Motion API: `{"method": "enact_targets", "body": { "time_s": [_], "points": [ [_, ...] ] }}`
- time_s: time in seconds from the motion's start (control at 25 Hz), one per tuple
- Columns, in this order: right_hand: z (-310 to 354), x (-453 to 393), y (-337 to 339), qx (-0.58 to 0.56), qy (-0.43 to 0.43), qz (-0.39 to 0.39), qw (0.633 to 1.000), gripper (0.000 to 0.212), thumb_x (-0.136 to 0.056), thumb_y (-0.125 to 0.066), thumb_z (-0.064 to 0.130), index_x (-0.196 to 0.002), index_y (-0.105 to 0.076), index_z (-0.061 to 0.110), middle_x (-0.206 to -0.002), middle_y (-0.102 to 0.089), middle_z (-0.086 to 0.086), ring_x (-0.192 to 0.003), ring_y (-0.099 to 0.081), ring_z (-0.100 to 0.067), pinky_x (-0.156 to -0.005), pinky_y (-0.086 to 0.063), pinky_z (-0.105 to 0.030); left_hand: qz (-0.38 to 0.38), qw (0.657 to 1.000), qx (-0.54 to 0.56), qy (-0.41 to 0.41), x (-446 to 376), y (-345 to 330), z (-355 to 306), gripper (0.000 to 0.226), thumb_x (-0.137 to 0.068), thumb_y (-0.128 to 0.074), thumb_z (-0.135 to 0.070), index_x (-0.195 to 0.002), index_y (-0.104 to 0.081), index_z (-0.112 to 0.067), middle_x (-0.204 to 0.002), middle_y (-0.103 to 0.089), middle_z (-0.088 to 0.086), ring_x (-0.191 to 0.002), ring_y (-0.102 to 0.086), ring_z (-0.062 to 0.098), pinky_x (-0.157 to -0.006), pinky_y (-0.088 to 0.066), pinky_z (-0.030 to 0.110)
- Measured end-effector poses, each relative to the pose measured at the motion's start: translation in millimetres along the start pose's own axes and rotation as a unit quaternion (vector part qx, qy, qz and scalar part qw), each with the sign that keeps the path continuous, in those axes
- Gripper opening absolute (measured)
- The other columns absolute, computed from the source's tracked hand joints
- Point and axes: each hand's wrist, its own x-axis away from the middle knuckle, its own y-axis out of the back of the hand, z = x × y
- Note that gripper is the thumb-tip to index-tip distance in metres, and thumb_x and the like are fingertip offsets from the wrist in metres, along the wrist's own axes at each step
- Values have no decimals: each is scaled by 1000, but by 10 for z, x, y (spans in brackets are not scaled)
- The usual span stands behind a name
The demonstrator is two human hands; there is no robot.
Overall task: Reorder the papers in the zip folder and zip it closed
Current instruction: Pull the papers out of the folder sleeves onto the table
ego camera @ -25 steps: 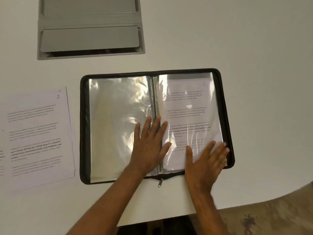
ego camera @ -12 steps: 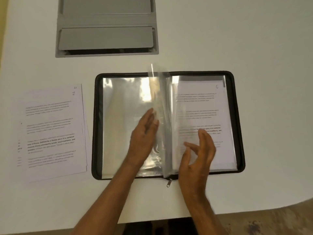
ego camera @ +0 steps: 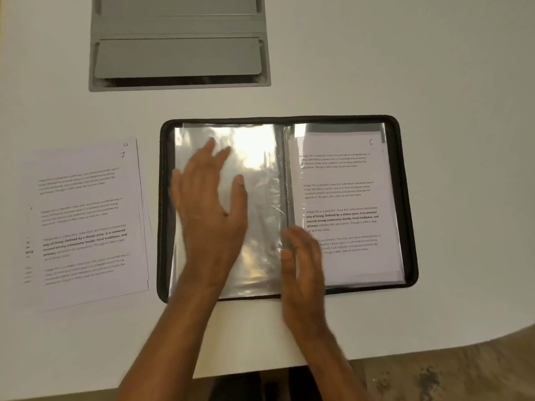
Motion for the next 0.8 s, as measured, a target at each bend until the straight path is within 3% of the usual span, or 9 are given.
{"method": "enact_targets", "body": {
  "time_s": [0.12,0.2,0.28,0.4,0.56,0.72,0.8],
  "points": [
    [-489,-173,391,233,-125,-127,956,82,-100,-58,48,-164,-17,19,-172,-9,1,-159,-9,-20,-124,-24,-44,161,983,-71,-53,80,-429,-37,44,-103,-51,-39,-145,-51,-24,-162,-37,-1,-150,-30,15,-123,-23,54],
    [-748,-205,633,303,-192,-142,923,103,-96,-57,61,-164,4,14,-173,8,-5,-159,8,-23,-128,-8,-47,259,955,-119,-76,213,-795,10,55,-103,-50,-45,-153,-39,-25,-167,-25,3,-155,-20,21,-123,-23,54],
    [-892,-193,764,338,-229,-137,902,111,-94,-49,73,-162,12,11,-172,14,-10,-158,15,-25,-129,1,-47,319,928,-167,-97,374,-1102,107,69,-103,-44,-51,-161,-21,-22,-171,-7,6,-158,-4,25,-125,-15,57],
    [-946,-166,761,391,-213,-133,885,108,-94,-38,77,-163,10,8,-172,15,-11,-158,17,-26,-129,2,-49,313,913,-220,-139,531,-1314,269,77,-104,-34,-57,-164,-4,-19,-171,8,8,-158,9,25,-124,-7,60],
    [-949,-191,760,413,-184,-140,881,102,-95,-42,73,-164,-4,8,-173,6,-12,-159,8,-28,-128,-9,-54,280,918,-233,-156,564,-1344,321,76,-106,-31,-58,-164,-3,-18,-172,7,7,-158,7,25,-124,-8,61],
    [-925,-231,776,376,-142,-135,905,86,-96,-51,63,-161,-22,15,-173,-5,-9,-160,1,-27,-127,-9,-53,269,916,-255,-153,571,-1328,331,76,-105,-30,-61,-164,-4,-21,-172,6,4,-158,7,24,-123,-6,63],
    [-887,-235,751,335,-98,-131,928,70,-98,-55,52,-154,-34,17,-171,-16,-7,-159,-12,-26,-126,-20,-56,271,915,-257,-152,567,-1314,325,75,-104,-28,-62,-164,-6,-23,-172,4,3,-158,6,24,-123,-6,64]
  ]
}}
